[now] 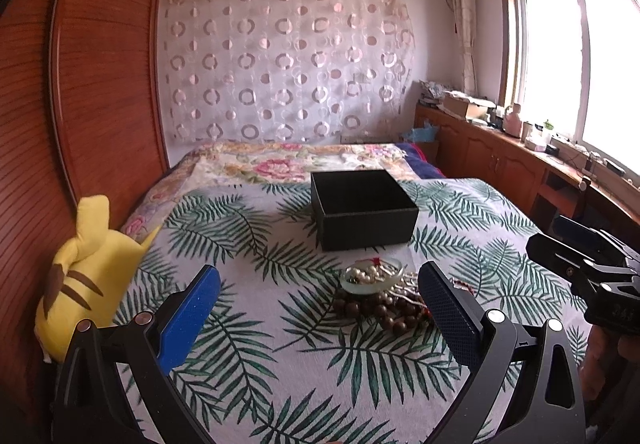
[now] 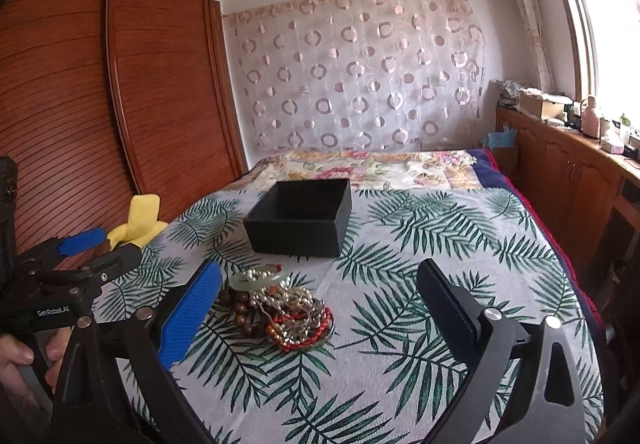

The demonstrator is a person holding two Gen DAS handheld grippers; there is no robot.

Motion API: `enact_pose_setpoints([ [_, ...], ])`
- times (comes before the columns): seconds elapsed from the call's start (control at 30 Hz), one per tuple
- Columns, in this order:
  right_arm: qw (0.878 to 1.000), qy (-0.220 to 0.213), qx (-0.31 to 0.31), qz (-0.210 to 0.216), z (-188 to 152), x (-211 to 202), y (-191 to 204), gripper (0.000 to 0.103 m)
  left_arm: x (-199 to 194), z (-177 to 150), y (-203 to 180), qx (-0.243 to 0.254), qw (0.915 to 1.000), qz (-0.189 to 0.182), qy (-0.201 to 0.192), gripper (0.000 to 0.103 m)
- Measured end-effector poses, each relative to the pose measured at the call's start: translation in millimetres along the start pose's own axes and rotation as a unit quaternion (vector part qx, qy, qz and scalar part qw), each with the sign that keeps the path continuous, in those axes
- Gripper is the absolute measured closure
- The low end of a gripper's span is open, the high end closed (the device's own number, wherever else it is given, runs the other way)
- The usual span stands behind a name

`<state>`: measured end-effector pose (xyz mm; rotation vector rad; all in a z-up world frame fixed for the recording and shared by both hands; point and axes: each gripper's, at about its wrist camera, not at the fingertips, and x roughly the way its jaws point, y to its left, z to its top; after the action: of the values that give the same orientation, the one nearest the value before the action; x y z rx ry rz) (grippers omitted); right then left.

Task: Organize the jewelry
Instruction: 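Grasp the jade bangle with the left tool while the right tool grasps the red-beaded hairpin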

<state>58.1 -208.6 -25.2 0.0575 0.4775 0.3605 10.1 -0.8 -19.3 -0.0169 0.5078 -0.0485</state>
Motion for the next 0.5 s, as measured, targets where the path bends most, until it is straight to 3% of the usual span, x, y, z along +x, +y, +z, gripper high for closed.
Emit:
enact_pose_setpoints([
  [0.17, 1.000, 0.013, -0.006, 0.008, -7, 11, -6, 0.011, 13, -8, 5, -0.002, 0.9997, -0.011, 0.020, 0.007],
  [0.5, 0.996, 0.070, -0.043, 0.031, -23, 53, -14, 0.039, 47, -19, 11, -0.003, 0.9966, -0.045, 0.069, 0.007],
])
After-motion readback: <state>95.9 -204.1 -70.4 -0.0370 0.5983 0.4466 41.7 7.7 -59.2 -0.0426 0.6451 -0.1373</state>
